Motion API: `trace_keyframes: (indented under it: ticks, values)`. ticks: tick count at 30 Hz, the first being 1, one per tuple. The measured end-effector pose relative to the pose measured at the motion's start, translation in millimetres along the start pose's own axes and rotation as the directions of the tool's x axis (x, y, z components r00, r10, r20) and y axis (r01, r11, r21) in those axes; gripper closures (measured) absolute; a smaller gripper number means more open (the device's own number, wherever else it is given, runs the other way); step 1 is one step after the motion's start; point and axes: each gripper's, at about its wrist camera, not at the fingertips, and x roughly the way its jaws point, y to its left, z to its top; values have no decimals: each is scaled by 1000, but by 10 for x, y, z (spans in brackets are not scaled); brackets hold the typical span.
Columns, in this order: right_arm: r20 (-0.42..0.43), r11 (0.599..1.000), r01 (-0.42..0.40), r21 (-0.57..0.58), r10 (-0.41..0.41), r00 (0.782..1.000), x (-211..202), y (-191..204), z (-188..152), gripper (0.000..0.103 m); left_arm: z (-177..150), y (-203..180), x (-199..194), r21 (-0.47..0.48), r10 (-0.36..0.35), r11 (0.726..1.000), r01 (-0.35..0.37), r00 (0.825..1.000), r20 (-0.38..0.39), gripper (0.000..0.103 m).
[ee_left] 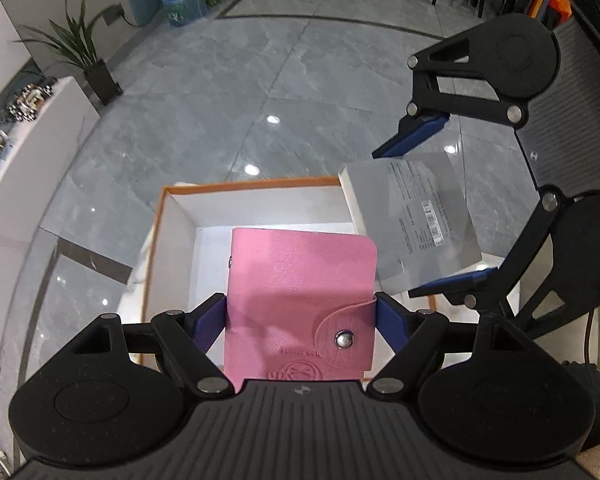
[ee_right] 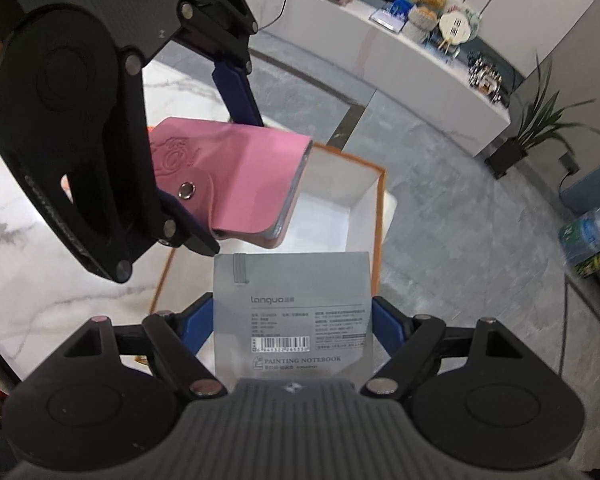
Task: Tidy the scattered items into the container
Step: 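Carry the pink wallet with the left tool while the right tool carries the notebook to the orange box, then open both grippers to drop the wallet and notebook into the orange box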
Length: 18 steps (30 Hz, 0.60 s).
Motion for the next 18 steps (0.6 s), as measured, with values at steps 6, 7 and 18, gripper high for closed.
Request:
trace_keyframes:
  ticks: [6,7,18]
  values:
    - [-39,999,-45,19,46,998,465,-58,-113,21,-27,52,453,-22,-15,1000,14,999,-48,11]
    - [-43,998,-54,24,55,998,536,-63,-142,21,-38,48,508,-27,-16,1000,15,998,-57,11]
    - [-98,994,-103,38,106,989,1142,-61,-276,21,-156,103,1045,-58,-42,998,34,989,-138,11]
